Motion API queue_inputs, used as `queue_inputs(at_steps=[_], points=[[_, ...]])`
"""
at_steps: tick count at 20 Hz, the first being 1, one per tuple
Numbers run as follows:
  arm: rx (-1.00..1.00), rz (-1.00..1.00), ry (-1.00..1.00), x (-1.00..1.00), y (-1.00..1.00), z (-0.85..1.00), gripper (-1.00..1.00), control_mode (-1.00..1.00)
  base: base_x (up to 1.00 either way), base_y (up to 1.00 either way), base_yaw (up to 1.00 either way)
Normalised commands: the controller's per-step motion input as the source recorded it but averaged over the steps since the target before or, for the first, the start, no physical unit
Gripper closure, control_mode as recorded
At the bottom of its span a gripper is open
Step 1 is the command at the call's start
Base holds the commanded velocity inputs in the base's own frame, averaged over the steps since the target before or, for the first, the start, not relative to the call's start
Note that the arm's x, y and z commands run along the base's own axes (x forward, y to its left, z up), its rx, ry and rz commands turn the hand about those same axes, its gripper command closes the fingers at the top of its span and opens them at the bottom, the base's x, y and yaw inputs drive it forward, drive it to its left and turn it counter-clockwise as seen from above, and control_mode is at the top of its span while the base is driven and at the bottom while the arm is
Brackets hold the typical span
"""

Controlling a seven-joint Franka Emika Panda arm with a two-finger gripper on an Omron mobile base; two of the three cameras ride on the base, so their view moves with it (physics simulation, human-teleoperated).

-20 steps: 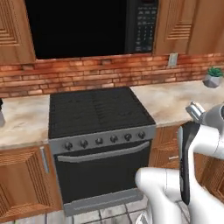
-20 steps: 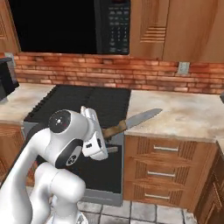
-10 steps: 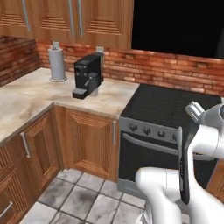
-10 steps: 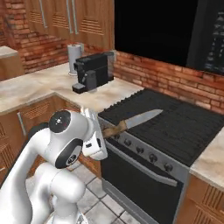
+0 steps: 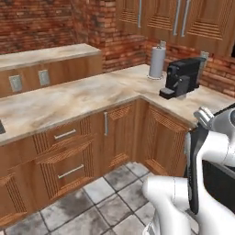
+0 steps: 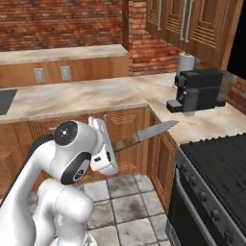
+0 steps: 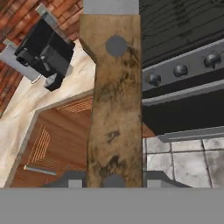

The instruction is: Move the cutting board and knife to the sink. Then move spray from the cabinet to the counter.

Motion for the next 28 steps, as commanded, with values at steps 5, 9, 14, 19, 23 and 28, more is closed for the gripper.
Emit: queue_inputs(at_steps=[5,9,14,19,23,28], points=[[0.0,0.0,0.0,0.0,0.0,0.0,1.0,1.0,0.02,0.47,0.7],[0.0,0.0,0.0,0.0,0.0,0.0,1.0,1.0,0.12,1.0,0.28],[0.0,0.0,0.0,0.0,0.0,0.0,1.0,1.0,0.08,1.0,0.12],[0.0,0.0,0.0,0.0,0.0,0.0,1.0,1.0,0.17,1.0,0.05],[0.0,0.0,0.0,0.0,0.0,0.0,1.0,1.0,0.53,1.0,0.01],[0.0,0.0,0.0,0.0,0.0,0.0,1.0,1.0,0.98,1.0,0.02]])
